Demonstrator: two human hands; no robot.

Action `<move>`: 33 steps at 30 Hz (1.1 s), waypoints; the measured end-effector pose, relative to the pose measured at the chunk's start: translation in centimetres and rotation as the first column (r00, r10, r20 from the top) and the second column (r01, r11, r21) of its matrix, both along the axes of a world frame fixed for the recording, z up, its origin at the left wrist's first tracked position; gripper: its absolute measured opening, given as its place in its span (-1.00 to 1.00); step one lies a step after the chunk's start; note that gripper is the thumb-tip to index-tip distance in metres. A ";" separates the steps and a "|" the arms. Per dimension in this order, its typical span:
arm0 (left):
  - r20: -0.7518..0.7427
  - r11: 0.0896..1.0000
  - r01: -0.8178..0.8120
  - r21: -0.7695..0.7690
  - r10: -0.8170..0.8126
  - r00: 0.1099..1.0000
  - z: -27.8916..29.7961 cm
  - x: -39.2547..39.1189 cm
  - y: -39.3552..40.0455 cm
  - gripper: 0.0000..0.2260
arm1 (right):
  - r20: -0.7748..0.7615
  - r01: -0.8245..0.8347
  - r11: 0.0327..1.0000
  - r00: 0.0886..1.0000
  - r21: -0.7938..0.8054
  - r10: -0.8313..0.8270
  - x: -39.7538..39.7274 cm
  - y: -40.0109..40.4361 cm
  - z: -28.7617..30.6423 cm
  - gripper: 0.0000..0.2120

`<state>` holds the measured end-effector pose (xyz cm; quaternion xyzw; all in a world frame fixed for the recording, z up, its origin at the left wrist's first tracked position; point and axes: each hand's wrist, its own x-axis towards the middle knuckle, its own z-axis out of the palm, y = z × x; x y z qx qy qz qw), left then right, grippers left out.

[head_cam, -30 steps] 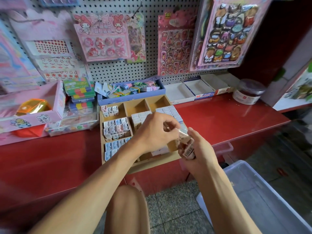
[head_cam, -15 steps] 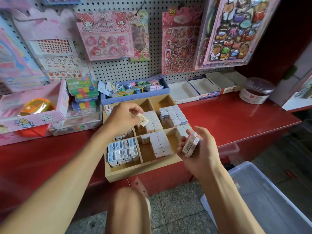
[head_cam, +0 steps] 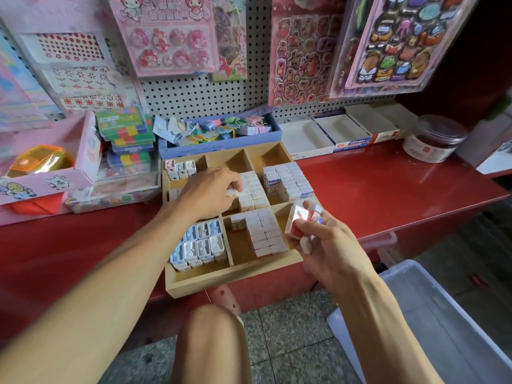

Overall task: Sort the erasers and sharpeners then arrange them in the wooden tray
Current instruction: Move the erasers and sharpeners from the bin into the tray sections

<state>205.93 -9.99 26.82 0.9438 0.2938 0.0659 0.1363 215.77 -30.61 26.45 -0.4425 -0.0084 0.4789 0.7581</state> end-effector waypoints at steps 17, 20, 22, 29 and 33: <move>0.315 0.945 0.020 -0.325 0.089 0.945 1.4 -0.7 -1.4 -0.87 | 0.189 -0.022 0.997 0.981 -0.072 0.035 0.0 -1.3 0.4 -0.76; 0.408 0.785 0.187 -0.591 0.091 0.909 3.1 -0.7 -5.0 -0.87 | 0.312 -0.040 0.994 0.947 -0.103 0.070 -0.6 -1.3 0.7 -0.77; 0.372 0.704 0.249 -0.665 0.023 0.928 3.1 -0.6 -6.7 -0.79 | 0.378 -0.047 0.993 0.922 -0.104 0.083 -1.1 -1.3 1.0 -0.78; 0.400 0.606 0.275 -0.747 0.078 0.913 3.2 -1.1 -8.1 -0.76 | 0.442 -0.007 1.000 0.897 -0.022 0.016 -1.6 -2.3 2.2 -0.87; 0.395 0.669 0.189 -0.719 0.170 0.903 4.0 -1.7 -7.7 -0.81 | 0.485 0.118 0.987 0.873 -0.109 -0.051 -1.3 -3.0 2.1 -0.89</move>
